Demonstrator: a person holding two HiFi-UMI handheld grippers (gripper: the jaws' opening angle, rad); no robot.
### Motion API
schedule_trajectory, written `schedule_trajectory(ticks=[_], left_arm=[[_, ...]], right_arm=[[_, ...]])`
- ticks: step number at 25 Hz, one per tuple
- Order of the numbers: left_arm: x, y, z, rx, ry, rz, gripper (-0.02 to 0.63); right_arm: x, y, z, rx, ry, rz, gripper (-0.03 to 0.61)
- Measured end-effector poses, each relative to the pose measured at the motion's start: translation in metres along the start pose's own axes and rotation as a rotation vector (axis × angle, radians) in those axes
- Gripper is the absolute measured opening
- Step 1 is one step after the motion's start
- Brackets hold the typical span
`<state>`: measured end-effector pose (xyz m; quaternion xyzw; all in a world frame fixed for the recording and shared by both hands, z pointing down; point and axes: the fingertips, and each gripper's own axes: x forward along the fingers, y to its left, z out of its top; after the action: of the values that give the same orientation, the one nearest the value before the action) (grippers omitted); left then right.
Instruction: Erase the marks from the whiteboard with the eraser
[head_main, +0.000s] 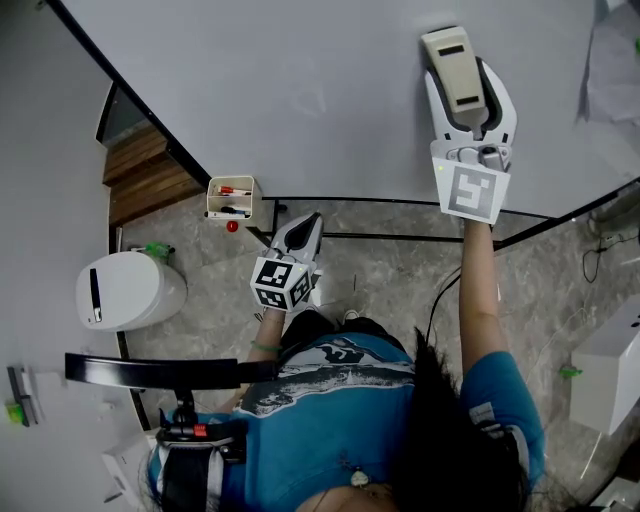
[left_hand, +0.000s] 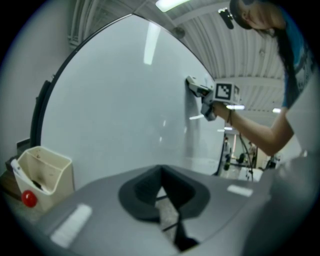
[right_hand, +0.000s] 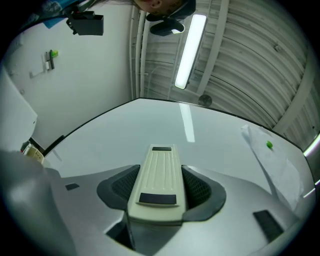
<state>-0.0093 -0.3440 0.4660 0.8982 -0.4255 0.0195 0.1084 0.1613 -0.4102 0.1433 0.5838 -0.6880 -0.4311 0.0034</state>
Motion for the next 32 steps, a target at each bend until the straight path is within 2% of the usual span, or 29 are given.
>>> schedule_trajectory(ticks=[2, 3, 8, 14, 20, 25, 32], left_arm=[[-0.001, 0.001, -0.002, -0.002, 0.004, -0.002, 0.003], [-0.001, 0.001, -0.003, -0.002, 0.006, -0.004, 0.003], [-0.006, 0.007, -0.003, -0.002, 0.009, -0.002, 0.003], [-0.017, 0.022, -0.005, -0.004, 0.009, 0.028, 0.003], [-0.034, 0.037, -0.005, -0.009, 0.01, 0.07, 0.003], [-0.044, 0.048, -0.008, -0.011, 0.011, 0.095, 0.003], [-0.044, 0.056, -0.01, -0.017, 0.023, 0.097, 0.003]], right_arm=[[0.0, 0.027, -0.008, -0.069, 0.071, 0.062, 0.264], [0.0, 0.041, -0.011, -0.07, 0.089, 0.08, 0.263], [0.0, 0.109, -0.015, -0.022, 0.077, 0.149, 0.263], [-0.011, 0.201, -0.031, -0.142, 0.081, 0.276, 0.264], [-0.027, 0.27, -0.048, -0.175, 0.115, 0.404, 0.263], [-0.035, 0.297, -0.059, -0.18, 0.135, 0.451, 0.264], [-0.028, 0.29, -0.061, -0.219, 0.147, 0.455, 0.263]])
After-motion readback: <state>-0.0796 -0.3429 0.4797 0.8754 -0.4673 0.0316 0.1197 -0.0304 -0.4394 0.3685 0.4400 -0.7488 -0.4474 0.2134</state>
